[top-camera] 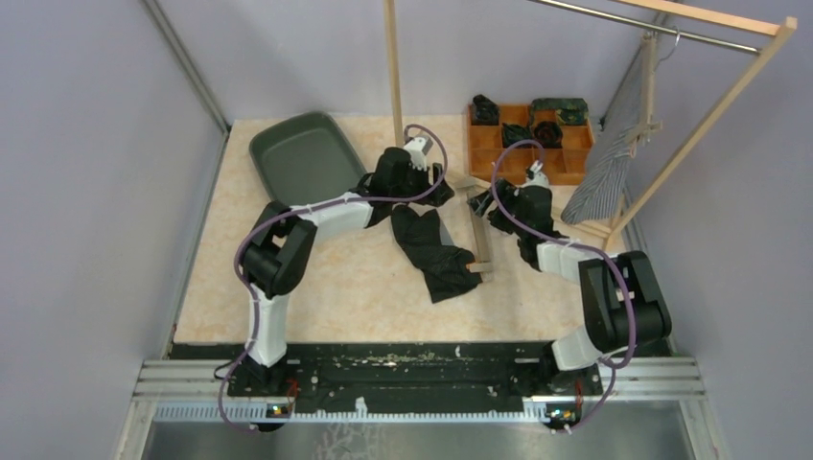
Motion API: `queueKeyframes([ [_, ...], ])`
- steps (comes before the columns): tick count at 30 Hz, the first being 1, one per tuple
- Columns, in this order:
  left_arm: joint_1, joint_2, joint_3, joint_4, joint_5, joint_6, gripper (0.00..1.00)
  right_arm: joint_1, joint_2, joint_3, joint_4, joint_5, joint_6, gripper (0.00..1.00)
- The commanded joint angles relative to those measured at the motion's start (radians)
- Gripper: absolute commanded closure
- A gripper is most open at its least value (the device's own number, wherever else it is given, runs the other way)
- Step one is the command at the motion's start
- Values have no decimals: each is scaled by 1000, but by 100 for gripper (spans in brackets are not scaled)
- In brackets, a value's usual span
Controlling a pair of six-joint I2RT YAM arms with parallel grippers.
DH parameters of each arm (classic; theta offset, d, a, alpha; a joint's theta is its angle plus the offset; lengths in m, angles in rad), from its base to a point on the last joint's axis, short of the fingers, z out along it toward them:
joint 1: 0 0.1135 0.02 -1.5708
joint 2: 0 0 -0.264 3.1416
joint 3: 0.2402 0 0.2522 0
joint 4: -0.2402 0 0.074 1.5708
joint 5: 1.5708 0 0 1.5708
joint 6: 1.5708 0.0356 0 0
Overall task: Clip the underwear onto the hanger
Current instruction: Open the clamp at the hanger.
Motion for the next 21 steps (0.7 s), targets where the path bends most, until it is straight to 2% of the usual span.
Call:
queueKeyframes([
  [1, 20, 64, 1, 152, 202, -107, 26, -19, 18, 56, 110, -29, 4, 24],
  [10, 29, 69, -28, 160, 209, -125, 27, -69, 125, 72, 187, -131, -19, 26],
  [15, 22, 64, -69, 171, 215, -178, 27, -72, 90, 58, 130, -51, -46, 27],
  [21, -45, 46, -131, 197, 120, -222, 27, -74, 75, 97, 38, -12, -61, 26],
])
